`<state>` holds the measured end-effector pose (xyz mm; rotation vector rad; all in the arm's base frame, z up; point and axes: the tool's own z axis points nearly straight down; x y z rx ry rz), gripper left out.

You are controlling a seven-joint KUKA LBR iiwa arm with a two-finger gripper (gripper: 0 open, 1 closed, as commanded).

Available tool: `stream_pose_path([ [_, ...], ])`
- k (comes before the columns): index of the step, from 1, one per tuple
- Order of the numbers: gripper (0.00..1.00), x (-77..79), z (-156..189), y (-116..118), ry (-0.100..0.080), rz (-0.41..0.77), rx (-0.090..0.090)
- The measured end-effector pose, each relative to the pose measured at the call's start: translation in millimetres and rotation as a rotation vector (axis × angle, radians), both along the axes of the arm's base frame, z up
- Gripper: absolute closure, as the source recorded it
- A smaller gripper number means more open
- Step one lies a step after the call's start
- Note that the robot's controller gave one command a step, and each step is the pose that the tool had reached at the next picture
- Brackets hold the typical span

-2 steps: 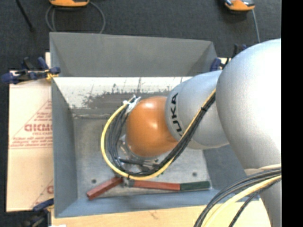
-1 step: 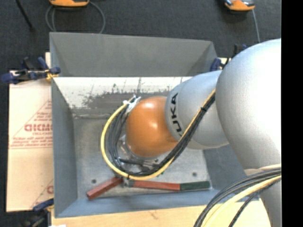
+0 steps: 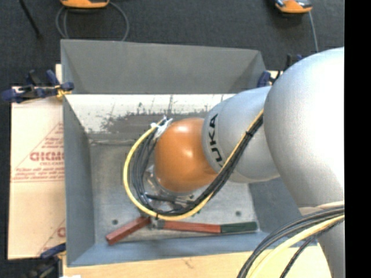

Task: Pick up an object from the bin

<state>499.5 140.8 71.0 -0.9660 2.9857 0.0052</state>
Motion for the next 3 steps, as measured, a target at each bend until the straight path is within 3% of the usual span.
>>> stream_pose_path([
  [3,1.0,0.0,0.0,0.0,0.0,-0.003,0.0],
])
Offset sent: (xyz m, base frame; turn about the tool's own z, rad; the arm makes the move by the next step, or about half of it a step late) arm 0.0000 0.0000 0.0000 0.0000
